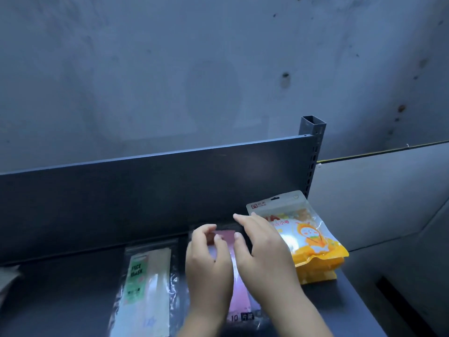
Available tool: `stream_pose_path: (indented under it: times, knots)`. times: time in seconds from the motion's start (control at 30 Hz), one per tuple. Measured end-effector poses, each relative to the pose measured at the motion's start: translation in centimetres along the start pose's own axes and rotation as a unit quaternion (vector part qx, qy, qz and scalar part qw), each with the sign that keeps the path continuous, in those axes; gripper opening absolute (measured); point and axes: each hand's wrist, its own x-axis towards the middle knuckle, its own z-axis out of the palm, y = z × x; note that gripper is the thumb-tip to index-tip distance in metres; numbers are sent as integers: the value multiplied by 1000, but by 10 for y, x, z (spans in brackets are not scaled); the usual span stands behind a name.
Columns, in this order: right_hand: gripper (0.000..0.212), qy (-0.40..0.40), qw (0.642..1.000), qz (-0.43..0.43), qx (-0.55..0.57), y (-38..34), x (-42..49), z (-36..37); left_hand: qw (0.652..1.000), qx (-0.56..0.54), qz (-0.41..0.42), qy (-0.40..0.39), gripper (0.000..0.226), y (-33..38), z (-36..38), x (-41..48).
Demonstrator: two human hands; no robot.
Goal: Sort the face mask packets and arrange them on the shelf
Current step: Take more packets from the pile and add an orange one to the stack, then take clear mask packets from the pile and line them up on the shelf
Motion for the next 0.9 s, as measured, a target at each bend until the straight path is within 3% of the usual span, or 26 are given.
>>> stream_pose_path:
  times: [0.13, 0.37, 0.67, 0.9]
  knots:
    - [44, -21, 1000, 7, 14, -18, -5, 12, 996, 62, 70, -4, 29, -4, -28, 9]
    - [44, -41, 998, -18, 32, -61, -25, 54, 952, 255, 169, 27, 48, -32, -113, 27]
    - [48, -125, 988, -72, 62, -116, -43, 117, 889, 430, 125, 93, 45, -53, -207, 39]
    - [46, -170, 975, -78, 119, -166, -53, 171, 863, 487, 76, 112, 43, -64, -283, 51]
